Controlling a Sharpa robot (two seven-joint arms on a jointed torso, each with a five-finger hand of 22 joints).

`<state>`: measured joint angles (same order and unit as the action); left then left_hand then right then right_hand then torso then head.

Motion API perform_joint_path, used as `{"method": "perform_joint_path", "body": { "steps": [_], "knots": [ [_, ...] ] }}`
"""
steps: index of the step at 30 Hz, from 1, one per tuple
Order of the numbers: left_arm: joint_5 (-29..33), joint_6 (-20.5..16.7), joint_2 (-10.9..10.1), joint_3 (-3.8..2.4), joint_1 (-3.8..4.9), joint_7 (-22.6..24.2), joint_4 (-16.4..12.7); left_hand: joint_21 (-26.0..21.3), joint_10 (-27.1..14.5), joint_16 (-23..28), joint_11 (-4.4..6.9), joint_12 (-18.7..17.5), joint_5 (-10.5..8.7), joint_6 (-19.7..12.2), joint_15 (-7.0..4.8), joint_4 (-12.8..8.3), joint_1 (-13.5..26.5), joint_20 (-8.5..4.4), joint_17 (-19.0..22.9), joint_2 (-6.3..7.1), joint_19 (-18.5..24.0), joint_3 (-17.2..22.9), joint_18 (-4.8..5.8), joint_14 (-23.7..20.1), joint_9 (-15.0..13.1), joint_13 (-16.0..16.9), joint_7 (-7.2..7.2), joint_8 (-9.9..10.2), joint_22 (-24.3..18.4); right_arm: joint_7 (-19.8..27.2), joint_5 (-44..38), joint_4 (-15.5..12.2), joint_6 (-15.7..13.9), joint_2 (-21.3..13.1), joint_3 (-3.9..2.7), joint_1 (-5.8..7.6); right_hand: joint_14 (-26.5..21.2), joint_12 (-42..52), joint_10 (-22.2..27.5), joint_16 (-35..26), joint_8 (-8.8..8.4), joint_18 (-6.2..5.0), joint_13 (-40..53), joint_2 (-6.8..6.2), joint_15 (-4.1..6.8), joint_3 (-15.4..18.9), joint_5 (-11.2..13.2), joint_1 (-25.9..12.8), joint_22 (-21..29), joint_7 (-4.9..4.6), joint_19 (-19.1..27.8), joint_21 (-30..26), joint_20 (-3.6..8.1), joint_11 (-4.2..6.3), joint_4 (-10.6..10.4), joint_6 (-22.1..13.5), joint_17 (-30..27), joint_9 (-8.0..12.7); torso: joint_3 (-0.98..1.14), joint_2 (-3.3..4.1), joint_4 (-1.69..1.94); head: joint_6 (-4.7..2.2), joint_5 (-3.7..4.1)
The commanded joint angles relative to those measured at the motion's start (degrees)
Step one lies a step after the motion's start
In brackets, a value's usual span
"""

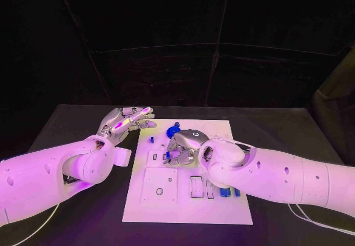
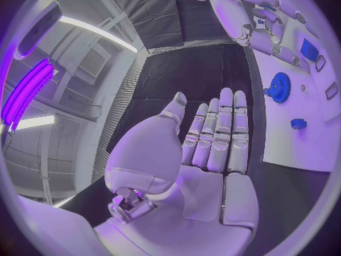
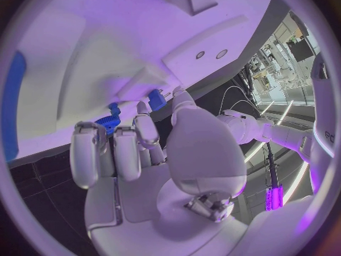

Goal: Assemble the parts on the task board

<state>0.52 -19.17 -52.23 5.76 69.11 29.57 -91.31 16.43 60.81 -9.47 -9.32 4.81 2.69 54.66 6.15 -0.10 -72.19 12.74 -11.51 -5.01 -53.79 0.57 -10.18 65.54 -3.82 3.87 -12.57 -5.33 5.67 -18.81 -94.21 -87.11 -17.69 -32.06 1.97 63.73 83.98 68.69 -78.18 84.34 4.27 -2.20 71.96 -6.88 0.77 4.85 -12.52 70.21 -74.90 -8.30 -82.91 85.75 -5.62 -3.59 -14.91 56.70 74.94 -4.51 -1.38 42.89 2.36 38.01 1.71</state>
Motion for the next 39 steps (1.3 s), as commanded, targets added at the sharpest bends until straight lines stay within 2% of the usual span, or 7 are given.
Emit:
{"method": "perform_joint_path", "body": {
  "steps": [1,8,13,20,24,28,39],
  "knots": [
    [-0.02,0.82,0.06,-0.04,0.09,-0.21,0.13,-0.22,0.21,0.26,-0.04,-0.23,0.2,0.41,0.38,-0.24,-0.4,0.22,-0.05,-0.1,-0.34,-0.03,-0.35,-0.11,0.05,-0.05,0.14,0.23,-0.07,0.68,-0.57,-1.32,-6.75,-0.73,-0.03,0.03,3.77,-0.46,0.53,-0.46,-0.19,-0.11,-0.24,-0.14,-0.29,1.1,0.23,1.11,-5.62,-0.18,0.07,-0.42,-0.29,-0.07,-0.89,-0.57,4.94,-0.01,0.02,-0.04,0.03,-0.03,-0.05],
    [-10.19,2.84,-0.33,-0.06,0.11,-6.04,0.65,4.74,5.22,-5.58,2.41,1.13,0.27,2.59,-3.03,-0.64,0.13,-3.15,-4.21,-0.33,-9.15,-0.41,-0.51,11.92,-0.18,0.71,1.89,-0.02,1.92,9.14,4.35,-6.17,-9.76,-6.26,-0.19,0.08,3.36,-0.94,0.97,-1.51,-0.19,-0.53,-0.71,-0.55,-0.41,2.77,1.67,2.88,-3.86,-0.38,1.42,-1.4,-0.43,-0.25,-1.8,-1.21,3.49,0.01,-0.04,-0.32,0.05,-0.88,-0.18],
    [-22.51,7.35,-0.52,-0.08,1.1,-18.52,1.76,10.78,12.3,-14.32,5.08,3.35,0.38,6.14,-6.34,0.77,2.67,-6.49,-11.29,0.35,-17.54,-2.11,-0.32,20.83,-0.53,2.31,4.15,-0.9,4.81,19.51,19.32,-8.4,-4.7,-11.73,-1.06,1.89,0.79,-6.44,4.75,-8.08,-0.18,-2.53,-5.26,2.08,-0.47,2.44,1.3,6.55,4.91,-0.57,8.04,-6.63,-0.6,-0.54,-0.83,-2.31,-4.97,0.08,0.16,-1.0,-0.13,-0.91,-0.71],
    [-37.59,17.85,1.21,-0.09,4.14,-41.37,3.74,22.46,19.59,-65.28,7.73,15.75,-0.02,8.56,-9.29,10.05,10.91,-9.16,-60.6,-2.09,-21.57,-8.11,0.75,22.48,-2.41,13.11,6.84,-4.04,13.43,23.59,43.91,-8.78,3.98,-18.41,-1.37,5.86,-3.77,-23.49,11.9,-24.39,1.0,-5.86,-19.41,6.19,0.02,-2.09,-4.09,16.09,21.08,-0.06,18.11,-18.41,0.34,0.39,4.0,-0.96,-21.89,-0.27,0.44,-2.22,-0.59,-0.42,-1.13],
    [-45.13,23.15,4.14,-0.08,6.17,-50.4,5.96,44.02,10.32,-77.03,8.45,41.94,0.13,5.79,-9.35,13.79,6.86,-9.97,-73.98,-2.42,-22.1,-13.21,2.67,23.17,-7.51,37.97,7.78,-12.83,37.89,24.67,50.14,-8.01,4.06,-21.28,-1.42,7.19,-2.81,-24.35,10.98,-25.61,0.97,-5.69,-20.52,5.62,0.34,-1.92,-3.82,15.77,21.84,-0.06,17.23,-19.45,0.32,0.45,4.25,-1.29,-22.21,-0.17,0.6,-2.87,-0.62,0.03,-1.37],
    [-49.11,27.83,6.84,-0.04,7.64,-55.66,7.83,53.47,11.2,-79.05,9.22,49.83,0.09,4.74,-9.85,13.75,5.63,-10.35,-76.59,-2.83,-27.1,-13.92,4.59,23.91,-9.92,45.94,8.13,-16.4,51.57,24.67,51.75,-7.47,4.21,-22.2,-1.43,7.65,-2.62,-25.17,11.12,-26.62,0.85,-5.78,-21.32,5.54,0.36,-2.04,-4.67,15.83,22.69,-0.12,17.19,-20.26,0.36,0.43,4.46,-1.66,-22.82,-0.08,0.86,-3.26,-0.77,0.41,-1.89],
    [-53.76,31.59,15.21,2.63,10.4,-63.09,12.61,61.57,12.85,-80.53,9.88,57.9,0.27,2.28,-10.44,14.75,6.48,-10.97,-78.49,-2.68,-31.31,-16.03,6.65,24.46,-15.4,54.01,8.98,-23.55,64.27,22.84,50.13,-6.95,5.79,-22.25,-1.43,8.06,-2.89,-27.61,12.12,-29.45,0.77,-6.19,-23.53,5.21,0.31,-2.18,-5.78,15.7,25.35,-0.19,18.1,-22.52,0.35,0.35,4.62,-2.11,-24.93,0.01,1.11,-3.6,-0.94,1.19,-2.91]
  ]
}}
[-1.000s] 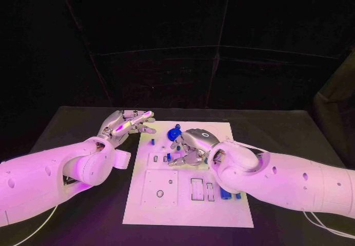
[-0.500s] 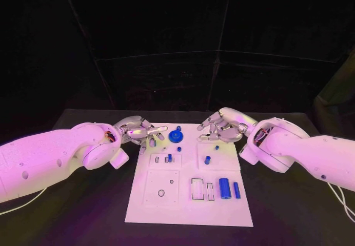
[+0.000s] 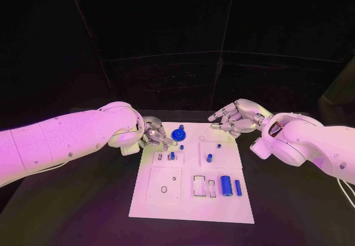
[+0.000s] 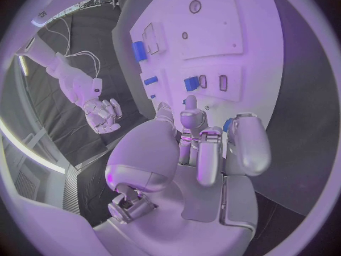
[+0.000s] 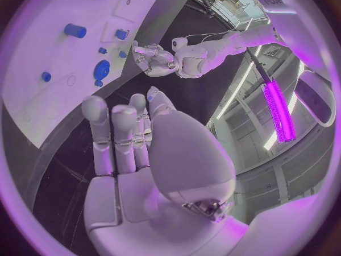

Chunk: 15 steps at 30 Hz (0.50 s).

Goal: Assemble the parts on the task board

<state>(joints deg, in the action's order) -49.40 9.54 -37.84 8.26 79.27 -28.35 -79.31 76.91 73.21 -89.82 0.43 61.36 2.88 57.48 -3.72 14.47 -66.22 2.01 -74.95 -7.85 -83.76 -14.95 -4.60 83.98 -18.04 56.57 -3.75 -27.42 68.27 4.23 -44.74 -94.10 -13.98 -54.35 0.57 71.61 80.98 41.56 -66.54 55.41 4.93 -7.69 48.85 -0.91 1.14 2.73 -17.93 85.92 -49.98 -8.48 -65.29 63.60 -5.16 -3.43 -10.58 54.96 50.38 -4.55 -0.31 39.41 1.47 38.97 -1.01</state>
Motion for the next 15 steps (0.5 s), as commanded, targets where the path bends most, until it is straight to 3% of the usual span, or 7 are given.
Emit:
{"method": "perform_joint_path", "body": {
  "steps": [1,9,15],
  "knots": [
    [-3.95,2.75,1.26,0.23,0.29,-5.39,0.84,1.54,0.65,-0.18,0.21,1.97,0.06,-0.75,-0.61,0.25,0.58,-0.29,-15.05,0.21,-1.5,-0.69,1.19,6.02,-1.7,1.94,0.22,-2.04,2.39,-0.41,0.38,0.07,2.22,0.07,-0.03,0.19,0.1,-0.58,0.54,-0.62,0.11,-0.72,-0.51,-0.77,-0.07,-0.07,-0.4,-0.02,0.55,-0.02,0.54,-0.47,-0.1,0.19,0.3,-0.38,-0.44,0.06,0.03,-0.1,-0.08,0.29,-0.21],
    [-4.4,2.96,4.75,1.36,0.63,-6.66,2.8,3.49,0.96,-0.18,0.62,4.32,-0.07,-3.2,-0.92,0.74,0.91,-0.63,-15.05,-0.11,-2.07,-1.76,1.64,6.02,-6.6,4.15,0.72,-7.13,5.46,-1.85,-1.36,0.08,2.27,0.18,-0.03,0.32,0.09,-2.14,1.26,-1.73,0.11,-1.01,-1.93,-1.13,-0.1,0.0,-0.89,-0.21,2.33,-0.06,1.28,-1.99,-0.13,0.15,0.31,-0.62,-1.03,0.08,0.0,0.04,-0.09,0.49,-0.46],
    [-5.41,4.75,6.63,1.62,0.69,-7.31,4.26,3.66,0.9,-0.18,0.61,4.55,-0.05,-3.98,-0.97,0.98,1.24,-0.64,-15.05,-0.26,-2.07,-2.04,1.69,6.02,-7.53,4.38,0.71,-7.9,5.76,-1.94,-1.73,0.35,1.42,0.22,-0.03,0.41,0.56,-3.81,1.92,-1.4,0.2,-0.97,-3.48,-1.1,-0.07,-0.14,-1.27,-0.22,2.33,-0.03,0.98,-2.19,-0.12,0.18,0.29,-0.66,-0.35,0.06,-0.13,0.12,-0.13,0.72,-0.45]
  ]
}}
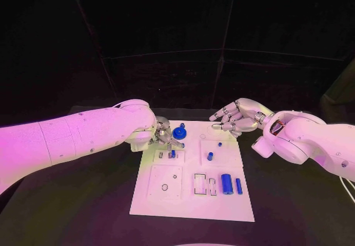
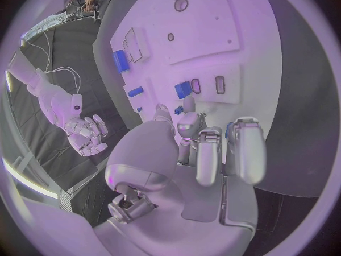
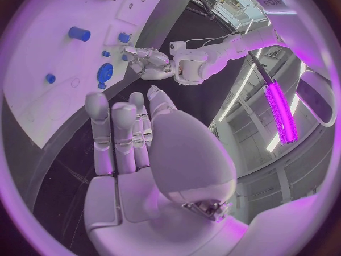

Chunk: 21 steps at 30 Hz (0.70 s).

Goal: Assemble the parts on the task board

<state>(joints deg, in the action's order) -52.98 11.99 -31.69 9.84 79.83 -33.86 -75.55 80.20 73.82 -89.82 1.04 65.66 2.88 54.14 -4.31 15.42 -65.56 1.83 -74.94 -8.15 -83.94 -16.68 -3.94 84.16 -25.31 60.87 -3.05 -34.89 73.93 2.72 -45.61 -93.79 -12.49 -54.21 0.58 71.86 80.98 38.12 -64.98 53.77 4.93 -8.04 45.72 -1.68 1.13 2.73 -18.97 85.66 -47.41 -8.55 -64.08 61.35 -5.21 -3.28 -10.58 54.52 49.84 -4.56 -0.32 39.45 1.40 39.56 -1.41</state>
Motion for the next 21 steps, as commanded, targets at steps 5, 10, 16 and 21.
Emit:
{"method": "perform_joint_path", "body": {
  "steps": [5,10,16,21],
  "knots": [
    [-2.12,3.04,1.52,0.09,0.14,-2.02,1.31,0.37,0.23,-0.18,0.0,0.29,-0.03,-0.98,-0.37,-0.16,0.33,-0.46,-15.06,-0.08,-1.85,-0.25,1.02,5.84,-0.68,0.11,0.0,-0.76,0.09,-0.51,-0.93,0.18,-0.22,0.28,-0.03,0.18,0.69,-1.04,0.31,-0.5,0.32,-0.67,-1.15,-0.33,-0.02,-0.36,-0.56,0.15,0.18,0.08,-0.34,-0.38,-0.03,0.08,0.29,-0.24,-0.26,0.04,-0.04,0.02,-0.05,0.35,-0.06],
    [-2.35,3.72,2.0,0.1,0.14,-2.14,1.7,0.4,0.2,-0.18,0.0,0.33,-0.03,-1.2,-0.37,-0.32,0.14,-0.46,-15.06,-0.14,-1.84,-0.19,1.03,5.84,-0.97,0.15,-0.01,-0.99,0.15,-0.69,-0.95,0.34,-0.4,0.48,-0.03,0.19,0.75,-1.13,0.26,-0.47,0.35,-0.67,-1.29,-0.31,-0.01,-0.4,-0.66,0.13,0.19,0.08,-0.4,-0.42,-0.02,0.09,0.26,-0.23,-0.16,0.03,-0.08,0.06,-0.01,0.47,0.12],
    [-2.48,4.57,2.24,0.1,0.14,-2.25,2.05,0.52,0.28,-0.18,0.0,0.52,-0.02,-1.39,-0.37,-0.49,-0.07,-0.45,-15.06,-0.34,-1.87,-0.06,1.06,5.84,-1.3,0.34,0.01,-1.26,0.36,-0.93,-0.96,0.49,-0.61,0.65,-0.03,0.19,0.85,-1.35,0.07,-0.65,0.45,-0.66,-1.67,-0.37,0.01,-0.48,-1.03,0.07,0.3,0.1,-0.53,-0.58,0.01,0.11,0.2,-0.18,-0.14,0.01,-0.08,0.01,-0.02,0.7,0.19],
    [-2.5,4.85,2.66,0.1,0.14,-2.29,2.56,0.61,0.33,-0.18,0.02,0.66,-0.01,-1.58,-0.38,-0.74,-0.35,-0.46,-15.06,-0.5,-1.89,0.08,1.08,5.84,-1.69,0.48,0.03,-1.59,0.52,-1.0,-0.96,0.62,-0.77,0.8,-0.03,0.19,0.95,-1.55,-0.1,-0.86,0.54,-0.66,-2.04,-0.44,0.03,-0.6,-1.56,0.06,0.4,0.12,-0.66,-0.74,0.03,0.14,0.16,-0.17,-0.14,-0.01,-0.05,0.07,-0.06,0.83,0.35]
  ]
}}
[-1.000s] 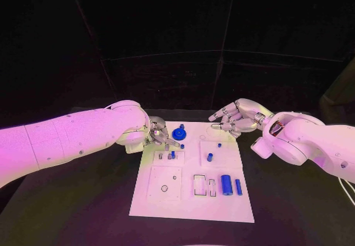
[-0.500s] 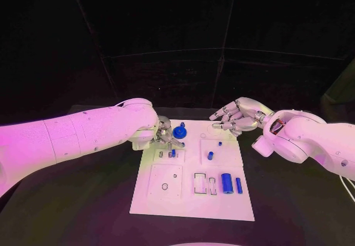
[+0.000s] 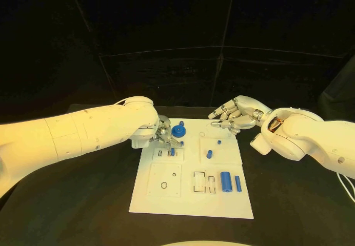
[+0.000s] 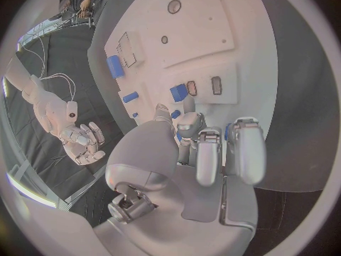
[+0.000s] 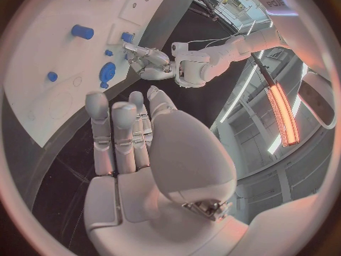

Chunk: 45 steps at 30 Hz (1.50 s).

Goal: Assemble the parts on the task board

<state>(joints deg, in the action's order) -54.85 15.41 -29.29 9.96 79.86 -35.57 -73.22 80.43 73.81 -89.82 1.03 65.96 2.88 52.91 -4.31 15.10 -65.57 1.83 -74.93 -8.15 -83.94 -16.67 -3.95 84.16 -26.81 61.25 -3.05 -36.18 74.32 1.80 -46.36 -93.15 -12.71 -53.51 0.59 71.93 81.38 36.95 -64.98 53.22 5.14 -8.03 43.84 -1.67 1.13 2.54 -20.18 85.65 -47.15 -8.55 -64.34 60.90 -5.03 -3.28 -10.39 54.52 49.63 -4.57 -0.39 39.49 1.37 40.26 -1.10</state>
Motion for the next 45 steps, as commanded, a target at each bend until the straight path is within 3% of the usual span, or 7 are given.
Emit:
{"method": "perform_joint_path", "body": {
  "steps": [1,7,16,23,38,45],
  "knots": [
    [-0.64,1.51,0.38,-0.02,0.11,-0.59,0.35,0.39,0.33,-0.18,0.03,0.37,-0.01,-0.4,-0.38,-0.52,-0.45,-0.46,-15.07,-0.53,-1.89,0.13,1.09,5.84,-0.3,0.09,0.04,-0.39,0.14,-0.1,-0.21,0.0,-0.58,0.13,-0.03,0.12,0.55,-0.4,-0.1,-0.32,0.33,-0.67,-0.19,-0.47,0.04,-0.42,-0.41,0.07,0.16,0.12,-0.39,-0.32,-0.15,0.15,-0.03,-0.18,0.07,0.0,0.0,0.01,0.0,0.15,0.1],
    [-0.64,1.89,0.93,-0.01,0.1,-0.63,0.88,0.47,0.37,-0.18,0.05,0.52,0.01,-0.7,-0.4,-1.0,-0.98,-0.46,-15.07,-0.91,-1.89,0.57,1.1,5.84,-0.84,0.24,0.06,-0.81,0.28,-0.25,-0.21,0.02,-0.63,0.1,-0.03,0.12,0.63,-0.53,-0.2,-0.41,0.39,-0.66,-0.44,-0.52,0.06,-0.53,-0.85,0.07,0.2,0.12,-0.49,-0.42,-0.13,0.16,-0.07,-0.18,0.16,-0.01,0.01,-0.04,0.14,0.3,0.27],
    [-0.83,2.95,1.08,0.01,0.09,-0.7,0.83,0.46,0.31,-0.18,0.07,0.59,0.03,-1.32,-0.4,-2.25,-2.15,-0.46,-15.07,-1.37,-1.82,1.76,1.08,5.84,-1.74,0.29,0.07,-1.43,0.3,-0.35,-0.21,0.2,-0.65,0.2,-0.03,0.12,0.68,-0.56,-0.26,-0.37,0.41,-0.64,-0.52,-0.52,0.07,-0.57,-1.0,0.05,0.15,0.13,-0.58,-0.4,-0.12,0.16,-0.1,-0.18,0.26,-0.02,0.04,-0.02,0.06,0.58,0.24],
    [-0.92,3.61,1.07,0.02,0.08,-0.75,0.64,0.5,0.33,-0.18,0.07,0.63,0.03,-1.34,-0.4,-2.29,-2.17,-0.46,-15.07,-1.39,-1.83,1.81,1.1,5.84,-1.78,0.34,0.07,-1.45,0.37,-0.37,-0.21,0.43,-0.55,0.3,-0.03,0.12,0.97,-0.64,-0.65,-0.42,0.45,-0.58,-1.04,-1.07,0.08,-0.39,-2.78,-0.74,0.04,0.16,-1.02,-0.47,-0.09,0.17,-0.64,-0.39,0.64,0.01,0.05,0.0,0.1,0.68,0.3],
    [-0.93,4.42,1.33,0.28,0.05,-0.79,0.65,0.65,0.45,-0.18,0.07,0.8,0.02,-1.34,-0.41,-2.34,-2.19,-0.46,-15.07,-1.41,-1.9,1.88,1.14,5.84,-1.85,0.53,0.08,-1.51,0.63,-0.68,-0.22,0.98,-0.42,0.64,-0.03,0.12,1.02,-0.66,-0.72,-0.52,0.53,-0.59,-1.18,-1.07,0.1,-0.48,-3.2,-0.76,0.11,0.19,-1.08,-0.57,-0.07,0.21,-0.73,-0.34,0.68,-0.01,0.05,-0.03,0.1,0.96,0.41],
    [-0.9,4.78,1.31,0.35,0.04,-0.83,0.5,0.66,0.53,-0.18,0.09,0.93,0.03,-1.74,-0.42,-3.51,-3.08,-0.46,-15.07,-1.46,-1.86,2.9,1.13,5.84,-2.36,0.66,0.07,-1.71,0.66,-0.98,-0.28,1.2,-0.35,0.75,-0.02,0.12,1.08,-0.72,-0.77,-0.69,0.57,-0.59,-1.39,-1.02,0.12,-0.6,-3.88,-0.97,0.17,0.18,-1.19,-0.68,-0.05,0.2,-1.0,-0.38,0.71,0.0,0.06,-0.02,0.1,0.98,0.5]
  ]
}}
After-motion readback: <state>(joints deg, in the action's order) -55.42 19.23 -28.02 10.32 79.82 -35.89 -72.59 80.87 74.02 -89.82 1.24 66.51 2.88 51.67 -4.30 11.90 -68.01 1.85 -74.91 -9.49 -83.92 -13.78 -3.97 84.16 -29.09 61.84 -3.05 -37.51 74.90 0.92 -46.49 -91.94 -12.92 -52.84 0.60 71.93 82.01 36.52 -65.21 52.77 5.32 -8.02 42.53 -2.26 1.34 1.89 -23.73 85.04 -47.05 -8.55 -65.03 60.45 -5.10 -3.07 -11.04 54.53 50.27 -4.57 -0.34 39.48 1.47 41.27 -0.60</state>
